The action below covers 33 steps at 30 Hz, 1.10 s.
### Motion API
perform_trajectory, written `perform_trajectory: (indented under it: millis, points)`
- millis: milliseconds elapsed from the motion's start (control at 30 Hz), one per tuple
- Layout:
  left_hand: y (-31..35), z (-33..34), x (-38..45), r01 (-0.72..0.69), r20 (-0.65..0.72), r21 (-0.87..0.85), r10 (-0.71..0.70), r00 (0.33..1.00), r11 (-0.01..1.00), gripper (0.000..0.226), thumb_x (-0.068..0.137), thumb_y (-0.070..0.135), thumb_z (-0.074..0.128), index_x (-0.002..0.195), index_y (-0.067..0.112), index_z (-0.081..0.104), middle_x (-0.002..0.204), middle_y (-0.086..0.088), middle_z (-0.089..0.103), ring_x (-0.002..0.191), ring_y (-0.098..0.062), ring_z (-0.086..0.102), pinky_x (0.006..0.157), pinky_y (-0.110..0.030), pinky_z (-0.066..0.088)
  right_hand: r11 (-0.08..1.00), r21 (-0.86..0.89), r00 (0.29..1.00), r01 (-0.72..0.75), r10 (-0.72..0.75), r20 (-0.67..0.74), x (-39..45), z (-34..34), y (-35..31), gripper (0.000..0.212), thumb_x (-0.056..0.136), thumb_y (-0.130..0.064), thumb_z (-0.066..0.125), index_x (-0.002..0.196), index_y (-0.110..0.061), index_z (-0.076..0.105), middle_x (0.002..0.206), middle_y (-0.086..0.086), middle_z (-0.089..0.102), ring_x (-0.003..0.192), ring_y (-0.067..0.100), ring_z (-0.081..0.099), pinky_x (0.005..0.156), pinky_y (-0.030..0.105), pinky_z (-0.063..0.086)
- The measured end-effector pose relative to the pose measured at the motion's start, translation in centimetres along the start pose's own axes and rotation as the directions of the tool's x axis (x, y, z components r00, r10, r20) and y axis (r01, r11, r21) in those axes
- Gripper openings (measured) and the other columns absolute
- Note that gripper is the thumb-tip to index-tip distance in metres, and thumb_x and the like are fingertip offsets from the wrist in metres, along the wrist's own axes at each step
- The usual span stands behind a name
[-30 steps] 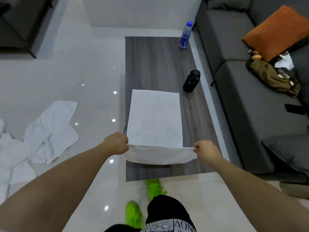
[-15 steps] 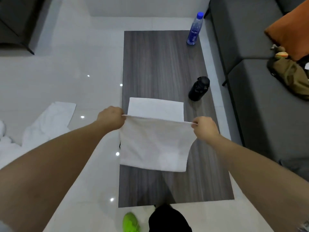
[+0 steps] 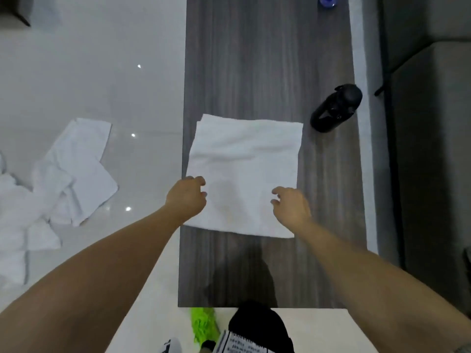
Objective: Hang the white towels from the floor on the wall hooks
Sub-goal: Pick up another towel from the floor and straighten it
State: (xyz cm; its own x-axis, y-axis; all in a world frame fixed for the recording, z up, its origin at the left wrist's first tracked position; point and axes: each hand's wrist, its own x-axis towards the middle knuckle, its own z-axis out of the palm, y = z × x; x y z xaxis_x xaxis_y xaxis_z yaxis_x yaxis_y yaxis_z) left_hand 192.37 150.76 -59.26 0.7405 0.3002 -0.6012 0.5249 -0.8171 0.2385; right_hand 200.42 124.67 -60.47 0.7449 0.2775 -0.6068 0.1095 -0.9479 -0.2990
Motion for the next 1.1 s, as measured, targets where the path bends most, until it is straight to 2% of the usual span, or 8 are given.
perform_trajectory:
  millis: [200, 300, 433, 533, 733, 900, 967, 1100]
  points:
    - [-2.1, 10.5, -3.6, -0.141, 0.154, 0.031, 0.135, 0.979, 0.989, 0.034, 0.092, 0.019, 0.055, 0.125, 0.015, 0.06, 0.129, -0.007, 0.054, 0.118, -0.026, 0.048, 0.092, -0.04, 0.048, 0.979, -0.032, 0.973, 0.201, -0.196, 0.124, -2.8, 11.9, -0.4, 0.028, 0.098, -0.021, 0.051, 0.122, -0.014, 0.063, 0.112, 0.007, 0.064, 0.105, 0.025, 0.054, 0.084, 0.033, 0.047]
    - [-2.6, 13.9, -4.2, -0.233, 0.113, 0.1, 0.221, 0.969, 0.967, 0.028, 0.088, 0.015, 0.058, 0.115, 0.012, 0.062, 0.119, -0.008, 0.056, 0.11, -0.028, 0.05, 0.087, -0.042, 0.049, 0.956, -0.117, 0.963, 0.268, -0.262, 0.062, -3.0, 15.4, -0.1, 0.022, 0.094, -0.02, 0.057, 0.112, -0.012, 0.065, 0.113, 0.01, 0.06, 0.101, 0.027, 0.051, 0.082, 0.037, 0.045]
    - [-3.3, 16.3, -3.4, -0.268, -0.005, 0.213, 0.276, 0.961, 0.94, 0.018, 0.088, 0.018, 0.056, 0.106, 0.014, 0.059, 0.106, -0.006, 0.055, 0.096, -0.026, 0.051, 0.079, -0.042, 0.049, 0.951, -0.114, 0.942, 0.286, -0.301, -0.146, -2.2, 17.7, 0.8, 0.01, 0.087, -0.013, 0.066, 0.096, -0.01, 0.071, 0.099, 0.012, 0.062, 0.086, 0.032, 0.055, 0.07, 0.038, 0.043]
    - [-3.5, 16.8, -2.5, -0.272, -0.075, 0.259, 0.3, 0.951, 0.927, 0.011, 0.088, 0.015, 0.059, 0.098, 0.012, 0.063, 0.1, -0.008, 0.058, 0.09, -0.029, 0.053, 0.076, -0.041, 0.045, 0.949, -0.069, 0.918, 0.306, -0.314, -0.241, -1.4, 18.1, 1.1, 0.003, 0.084, -0.01, 0.07, 0.084, -0.01, 0.072, 0.089, 0.011, 0.063, 0.08, 0.032, 0.054, 0.066, 0.034, 0.038]
    - [-2.4, 15.0, -2.6, -0.306, -0.056, 0.283, 0.334, 0.941, 0.909, 0.008, 0.083, 0.005, 0.056, 0.085, 0.008, 0.064, 0.092, -0.008, 0.061, 0.089, -0.029, 0.053, 0.075, -0.038, 0.037, 0.962, -0.018, 0.947, 0.273, -0.272, -0.169, -1.8, 17.1, 1.2, 0.006, 0.083, -0.004, 0.069, 0.083, -0.009, 0.072, 0.091, 0.006, 0.065, 0.085, 0.027, 0.055, 0.072, 0.028, 0.031]
    - [-1.0, 13.3, -5.0, -0.288, 0.017, 0.271, 0.295, 0.955, 0.918, 0.008, 0.087, 0.002, 0.055, 0.089, 0.01, 0.055, 0.069, -0.007, 0.06, 0.059, -0.025, 0.054, 0.058, -0.03, 0.036, 0.969, -0.01, 0.965, 0.248, -0.247, -0.09, -3.9, 15.0, 1.1, 0.021, 0.08, 0.008, 0.06, 0.088, -0.011, 0.056, 0.081, 0.006, 0.064, 0.069, 0.025, 0.059, 0.061, 0.031, 0.039]
    - [-0.4, 12.9, -6.2, -0.277, 0.031, 0.213, 0.277, 0.96, 0.937, 0.012, 0.086, 0.0, 0.054, 0.094, 0.009, 0.051, 0.074, -0.008, 0.06, 0.061, -0.024, 0.055, 0.057, -0.034, 0.045, 0.975, 0.006, 0.972, 0.221, -0.22, -0.085, -5.1, 14.0, 0.9, 0.024, 0.078, 0.008, 0.061, 0.093, -0.01, 0.055, 0.082, 0.008, 0.064, 0.068, 0.025, 0.06, 0.061, 0.034, 0.046]
    - [0.2, 11.5, -9.0, -0.271, 0.016, 0.108, 0.271, 0.962, 0.957, 0.03, 0.083, -0.002, 0.056, 0.113, 0.004, 0.057, 0.099, -0.013, 0.063, 0.09, -0.03, 0.06, 0.079, -0.038, 0.048, 0.983, 0.003, 0.98, 0.183, -0.183, -0.083, -7.9, 12.2, 0.4, 0.031, 0.075, 0.002, 0.059, 0.104, -0.008, 0.056, 0.086, 0.007, 0.061, 0.075, 0.025, 0.06, 0.069, 0.035, 0.05]
